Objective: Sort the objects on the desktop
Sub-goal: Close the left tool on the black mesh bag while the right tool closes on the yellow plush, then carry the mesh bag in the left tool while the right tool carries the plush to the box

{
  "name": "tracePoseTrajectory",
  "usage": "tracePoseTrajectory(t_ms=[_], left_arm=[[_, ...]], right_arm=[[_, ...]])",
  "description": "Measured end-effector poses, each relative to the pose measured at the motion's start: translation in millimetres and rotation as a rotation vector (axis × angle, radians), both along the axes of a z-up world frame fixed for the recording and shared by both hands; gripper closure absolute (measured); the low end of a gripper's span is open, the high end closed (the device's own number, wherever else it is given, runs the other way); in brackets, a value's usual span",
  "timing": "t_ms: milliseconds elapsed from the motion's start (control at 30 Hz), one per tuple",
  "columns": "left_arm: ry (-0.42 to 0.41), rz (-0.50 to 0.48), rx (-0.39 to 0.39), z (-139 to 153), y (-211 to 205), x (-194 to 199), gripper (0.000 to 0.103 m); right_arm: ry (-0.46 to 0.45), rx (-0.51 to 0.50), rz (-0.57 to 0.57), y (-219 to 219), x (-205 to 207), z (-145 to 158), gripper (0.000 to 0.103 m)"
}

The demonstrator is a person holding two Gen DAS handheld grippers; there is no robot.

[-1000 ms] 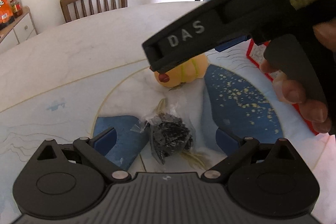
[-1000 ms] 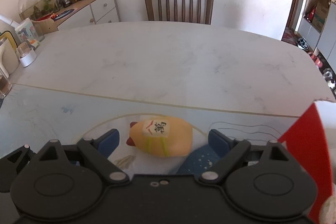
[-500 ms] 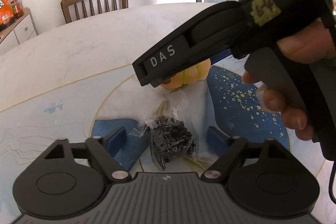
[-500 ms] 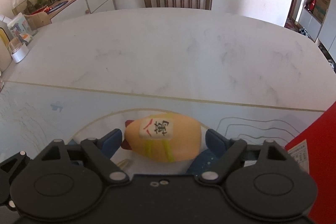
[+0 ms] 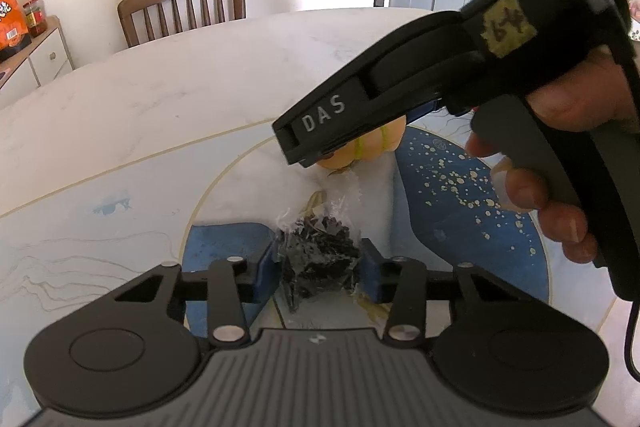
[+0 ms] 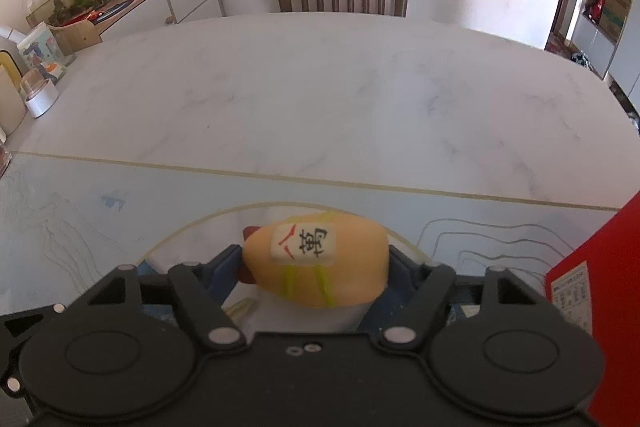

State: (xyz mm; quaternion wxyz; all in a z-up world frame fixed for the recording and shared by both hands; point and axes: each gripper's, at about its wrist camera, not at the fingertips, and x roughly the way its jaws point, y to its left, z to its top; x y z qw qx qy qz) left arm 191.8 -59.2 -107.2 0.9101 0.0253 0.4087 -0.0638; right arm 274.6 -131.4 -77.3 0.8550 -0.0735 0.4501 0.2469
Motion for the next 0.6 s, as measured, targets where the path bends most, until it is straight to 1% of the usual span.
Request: tracePoseTrajectory(t_ms=[100,333,600], left_arm=[[0.008,0.000,-0.012,1.1,0.6,-0.3,0.065],[-0.001,0.004,-0.021,11.7,1.6,-7.4,0.066],[-0.037,0.015,-0.044,41.6,5.6,-22.6,0.066]], right_arm=[[-0.015,-0.007,-0.001,-1.9,-2.9,4.1,0.030],[-0.038,0.003,-0.016,-12.1,-13.4,19.7,0.030],[-0.078,0.027,-0.024,-27.5,-34.7,48.3,0.031]])
